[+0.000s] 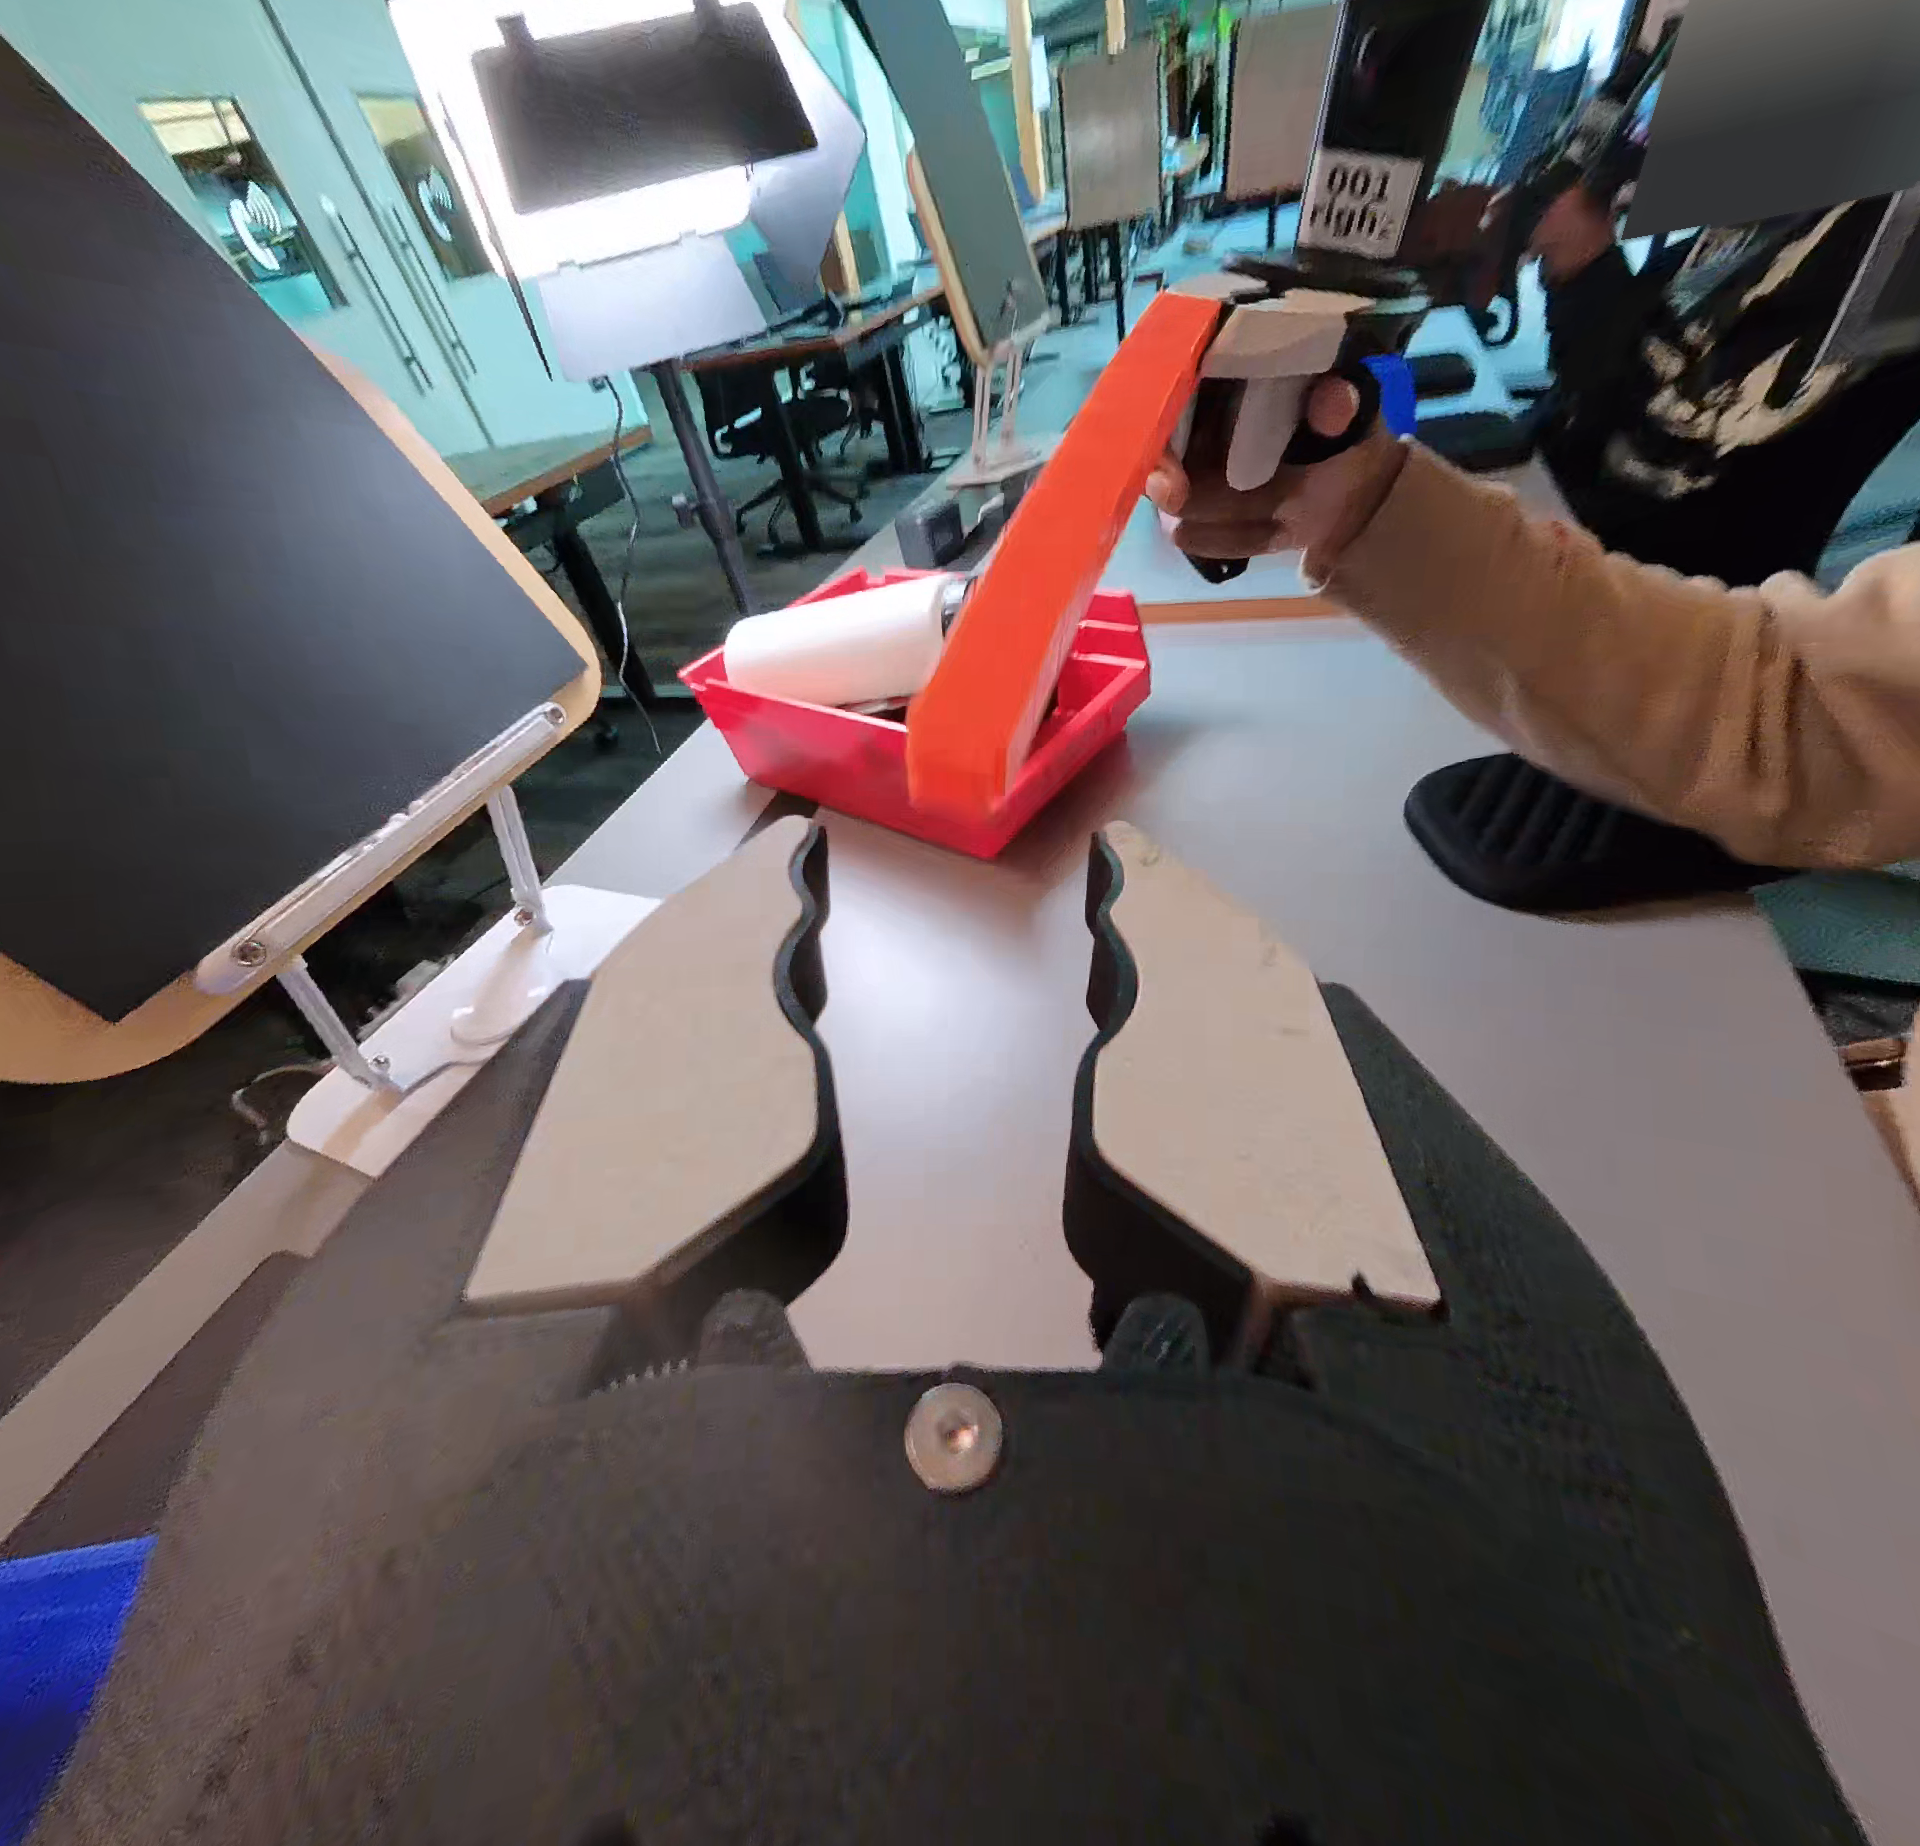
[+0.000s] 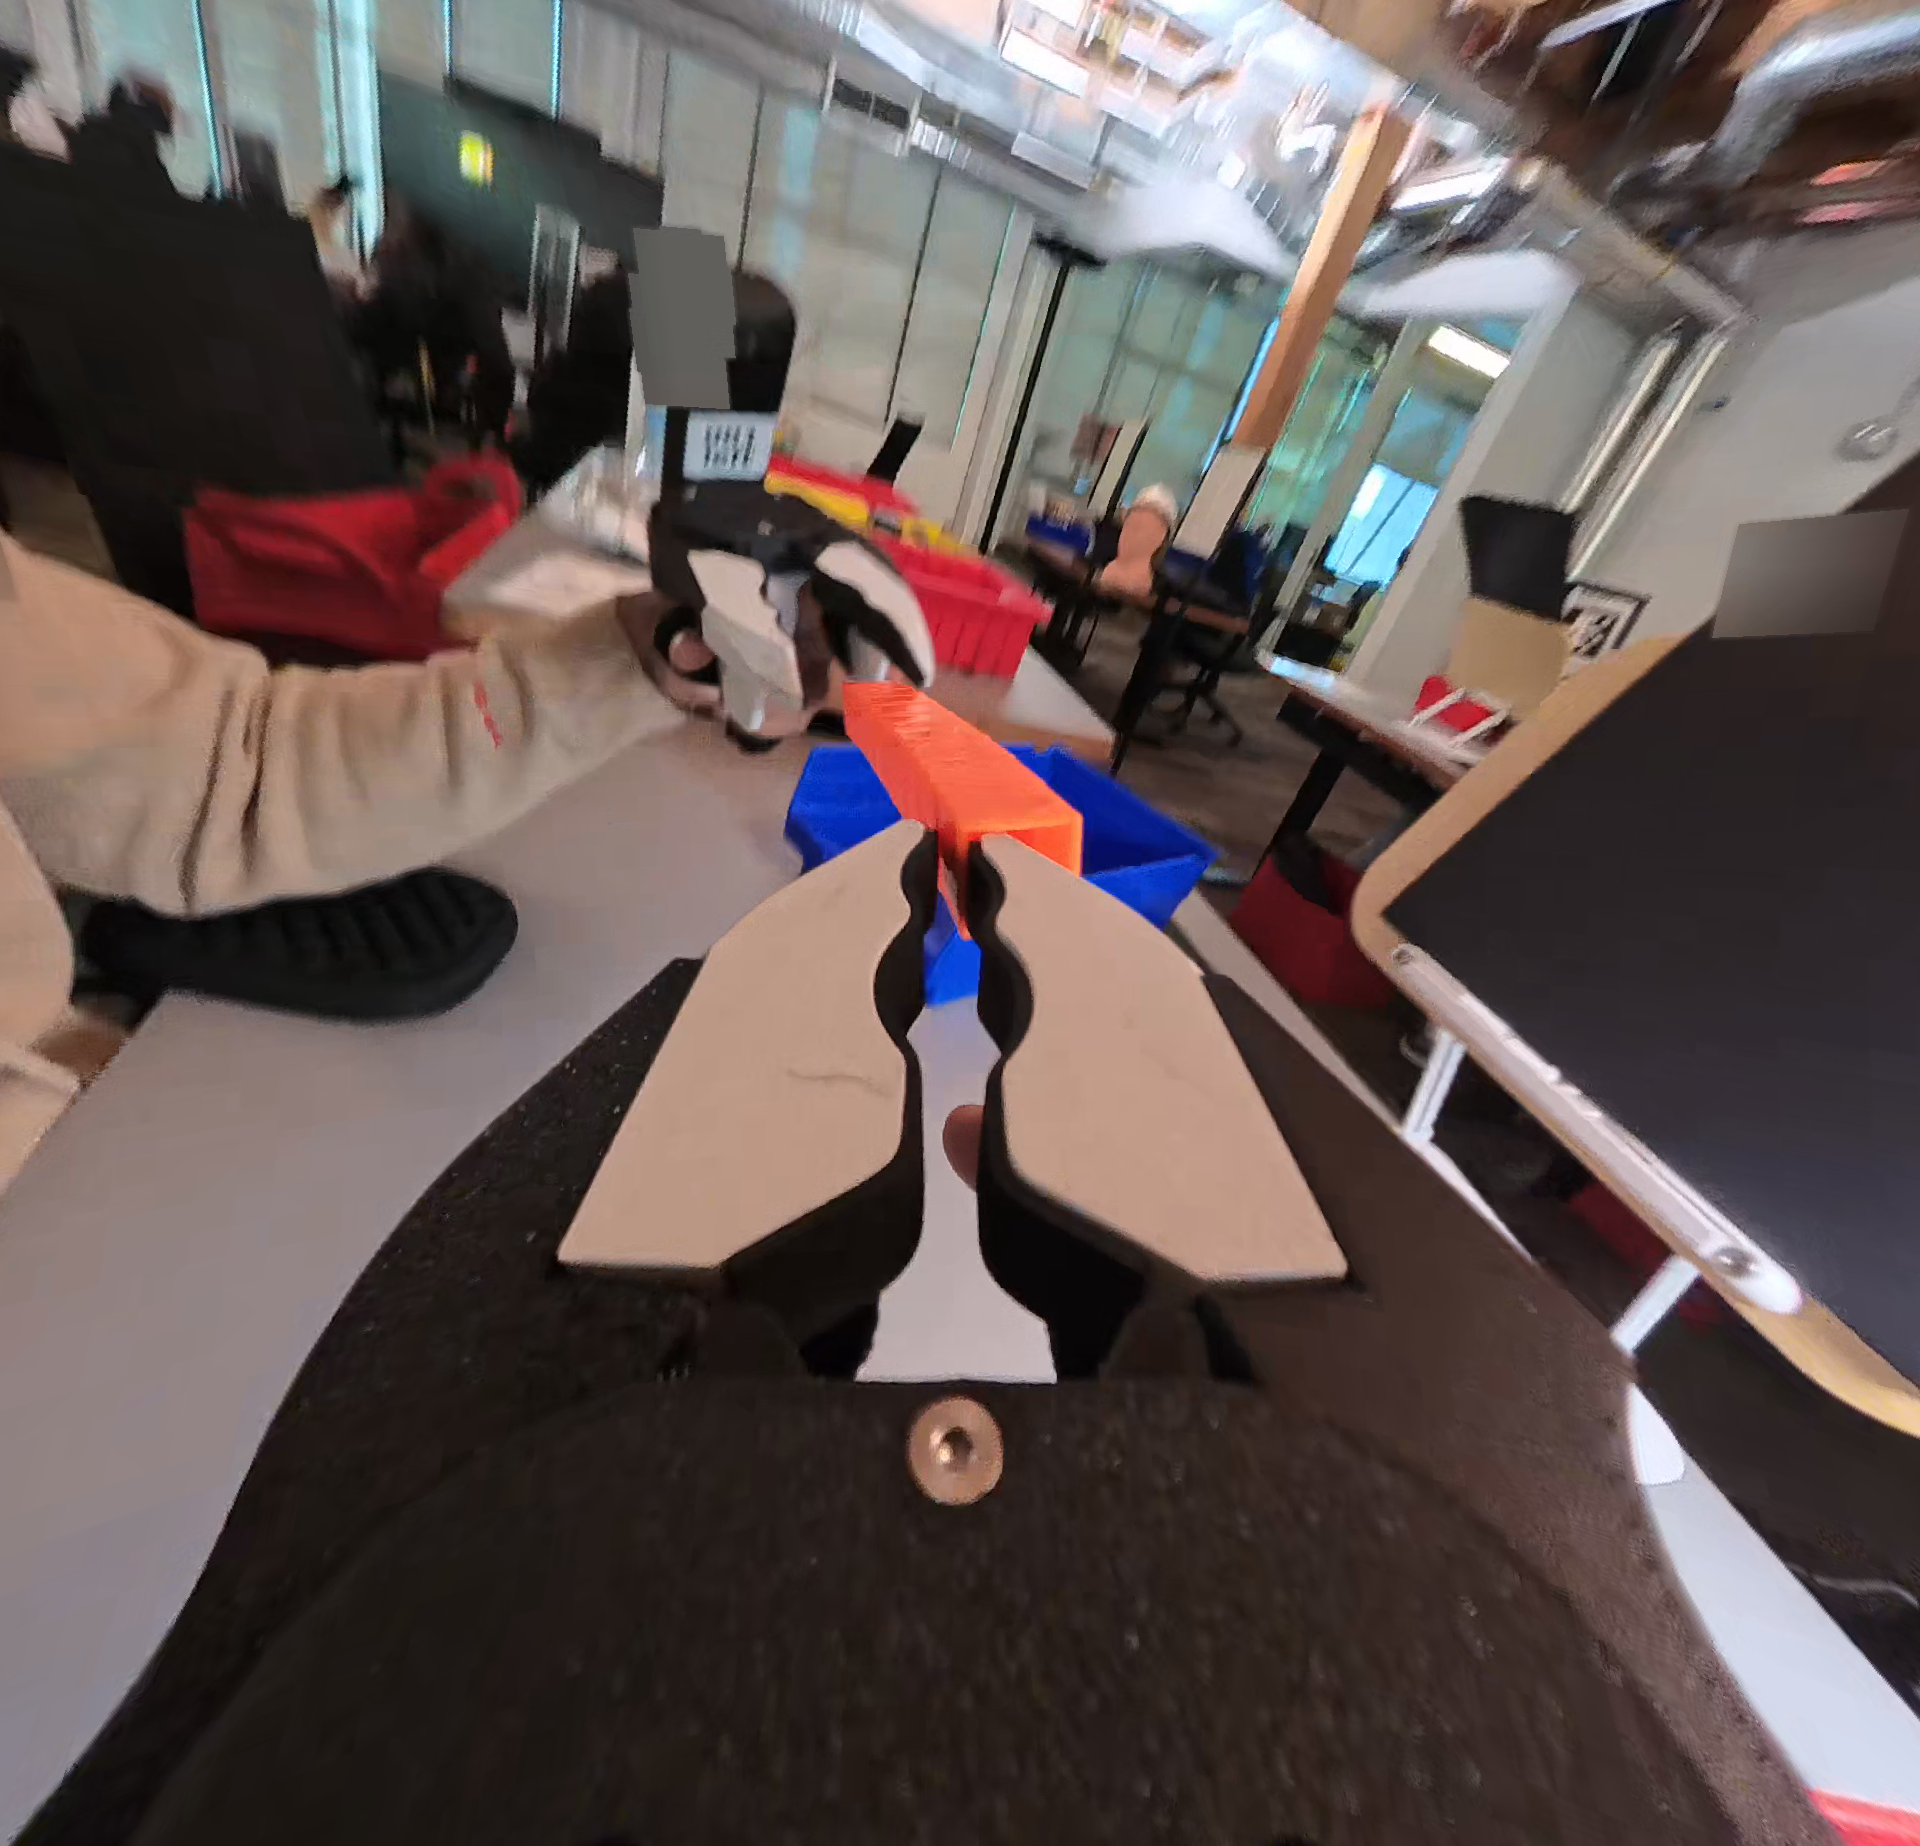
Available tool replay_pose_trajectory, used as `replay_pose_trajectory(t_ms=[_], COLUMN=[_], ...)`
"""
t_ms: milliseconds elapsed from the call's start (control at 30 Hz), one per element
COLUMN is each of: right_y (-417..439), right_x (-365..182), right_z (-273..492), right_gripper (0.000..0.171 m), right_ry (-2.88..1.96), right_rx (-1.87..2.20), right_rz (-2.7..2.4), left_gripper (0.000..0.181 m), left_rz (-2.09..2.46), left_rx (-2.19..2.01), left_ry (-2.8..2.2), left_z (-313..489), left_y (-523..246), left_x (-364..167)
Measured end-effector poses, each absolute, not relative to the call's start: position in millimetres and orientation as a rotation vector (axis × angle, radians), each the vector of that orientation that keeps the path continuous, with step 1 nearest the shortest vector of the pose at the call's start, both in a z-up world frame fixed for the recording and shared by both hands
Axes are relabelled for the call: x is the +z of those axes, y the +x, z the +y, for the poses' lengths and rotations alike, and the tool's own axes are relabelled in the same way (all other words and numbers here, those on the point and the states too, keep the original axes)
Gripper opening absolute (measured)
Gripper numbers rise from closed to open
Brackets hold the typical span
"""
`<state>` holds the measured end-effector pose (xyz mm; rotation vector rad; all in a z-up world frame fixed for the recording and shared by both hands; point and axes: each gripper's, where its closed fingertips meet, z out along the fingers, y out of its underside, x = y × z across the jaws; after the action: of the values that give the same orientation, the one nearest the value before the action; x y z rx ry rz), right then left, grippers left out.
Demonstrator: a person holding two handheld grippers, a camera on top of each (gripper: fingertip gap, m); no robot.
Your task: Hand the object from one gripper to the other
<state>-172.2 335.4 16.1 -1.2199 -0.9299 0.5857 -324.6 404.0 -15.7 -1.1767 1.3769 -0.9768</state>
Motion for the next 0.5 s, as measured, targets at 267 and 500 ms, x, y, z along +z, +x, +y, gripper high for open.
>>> replay_pose_trajectory(t_ms=[267,500], right_y=[-161.5,-227.9], right_x=[39.3,23.2], right_z=[324.0,340.8], right_gripper=[0.005,0.004], right_ry=[-1.083,-0.961], right_rx=[0.742,1.179], right_rz=[-0.832,-0.650], left_gripper=[0.047,0.032], left_rz=[1.307,0.940], left_rx=[-1.290,-1.553], left_ry=[-1.076,-0.802], left_z=[384.9,355.9], left_y=[-303.2,-284.9], left_x=[-11.1,34.6])
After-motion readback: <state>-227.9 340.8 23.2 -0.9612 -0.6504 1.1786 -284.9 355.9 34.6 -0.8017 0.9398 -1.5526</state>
